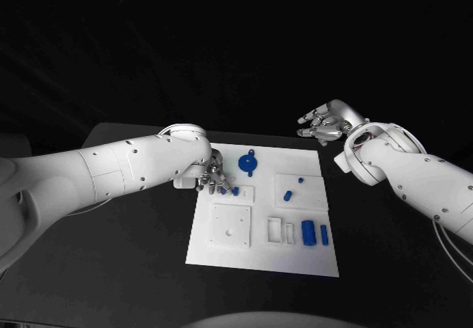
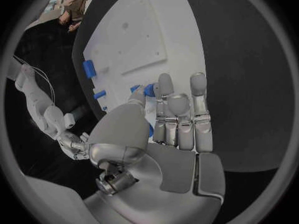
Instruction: Assemble the parts on the task board
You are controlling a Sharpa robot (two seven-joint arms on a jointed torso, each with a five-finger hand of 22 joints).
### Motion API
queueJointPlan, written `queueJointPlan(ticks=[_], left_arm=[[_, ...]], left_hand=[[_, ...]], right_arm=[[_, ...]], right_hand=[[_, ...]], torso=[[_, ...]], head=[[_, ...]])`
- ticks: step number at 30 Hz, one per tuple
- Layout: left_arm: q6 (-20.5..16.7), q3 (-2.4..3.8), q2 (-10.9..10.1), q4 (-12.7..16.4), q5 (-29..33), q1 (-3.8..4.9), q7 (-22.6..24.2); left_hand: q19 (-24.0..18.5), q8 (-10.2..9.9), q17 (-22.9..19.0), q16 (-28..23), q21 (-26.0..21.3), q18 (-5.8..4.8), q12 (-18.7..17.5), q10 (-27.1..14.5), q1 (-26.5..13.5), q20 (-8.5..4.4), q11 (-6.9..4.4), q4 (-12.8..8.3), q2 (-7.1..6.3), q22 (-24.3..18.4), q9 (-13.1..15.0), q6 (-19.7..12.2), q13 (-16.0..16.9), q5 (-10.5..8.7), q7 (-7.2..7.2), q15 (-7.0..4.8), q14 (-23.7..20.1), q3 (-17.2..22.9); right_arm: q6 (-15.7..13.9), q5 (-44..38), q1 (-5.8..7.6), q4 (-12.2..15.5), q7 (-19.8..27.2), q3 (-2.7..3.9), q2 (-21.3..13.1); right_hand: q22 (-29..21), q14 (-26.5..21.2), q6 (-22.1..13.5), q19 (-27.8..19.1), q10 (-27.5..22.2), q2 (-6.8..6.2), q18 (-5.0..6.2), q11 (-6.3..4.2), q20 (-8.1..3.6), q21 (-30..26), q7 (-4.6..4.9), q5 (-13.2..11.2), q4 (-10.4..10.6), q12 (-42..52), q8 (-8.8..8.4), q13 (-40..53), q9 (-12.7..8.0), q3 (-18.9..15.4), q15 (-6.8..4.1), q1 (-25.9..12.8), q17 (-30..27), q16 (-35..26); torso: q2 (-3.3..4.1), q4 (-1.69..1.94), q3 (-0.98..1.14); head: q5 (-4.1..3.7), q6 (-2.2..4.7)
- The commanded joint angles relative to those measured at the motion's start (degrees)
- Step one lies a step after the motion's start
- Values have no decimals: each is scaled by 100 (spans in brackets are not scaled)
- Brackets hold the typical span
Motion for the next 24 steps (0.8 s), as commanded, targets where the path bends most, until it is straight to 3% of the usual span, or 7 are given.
queueJointPlan(ticks=[1,20,21,23,24], left_arm=[[250,-96,-49,-57,-228,-140,-231],[313,-96,-102,-78,-360,-139,-239],[305,-96,-103,-80,-366,-139,-239],[283,-96,-103,-84,-373,-139,-237],[270,-96,-102,-85,-375,-139,-236]], left_hand=[[-5,-22,-8,0,-26,-34,35,-17,1,13,-9,9,-50,97,14,-62,7,-28,20,6,-26,-34],[5,35,0,28,-22,-33,53,-4,-47,11,-11,86,-87,97,84,-63,12,-237,17,4,-23,-80],[7,41,-1,27,-21,-33,53,-5,-55,11,-11,97,-95,97,92,-65,12,-271,18,4,-24,-81],[7,58,-3,28,-23,-30,56,-4,-127,15,-6,161,-126,95,113,-66,13,-654,29,10,-24,-94],[11,66,-4,30,-21,-27,59,-5,-162,17,-5,212,-154,97,128,-72,15,-685,29,12,-22,-61]], right_arm=[[73,-8,-2,-1,52,3,-5],[100,-7,-2,-5,53,3,-18],[101,-7,-2,-5,53,3,-19],[103,-7,-2,-5,52,3,-19],[103,-7,-2,-5,53,3,-19]], right_hand=[[4,-29,-40,242,-43,4,58,-6,35,-22,-9,11,-15,-31,-37,-7,-8,-1,-9,-41,-4,-19],[9,-29,-42,242,-44,12,58,-6,35,-24,-9,23,-28,-32,-38,-10,-9,0,-8,-42,-4,-18],[9,-29,-42,242,-44,12,58,-6,35,-24,-9,23,-28,-32,-38,-10,-9,0,-8,-42,-4,-18],[9,-29,-42,242,-44,12,58,-6,35,-24,-9,23,-28,-32,-38,-10,-9,0,-8,-42,-4,-18],[9,-29,-42,242,-44,12,58,-6,35,-24,-9,23,-28,-32,-38,-10,-9,0,-8,-42,-4,-18]], torso=[[-1,2,-1],[0,1,2],[1,0,1],[0,-2,1],[0,-3,0]], head=[[-4,-5],[-15,-11],[-17,-11],[-18,-9],[-20,-7]])
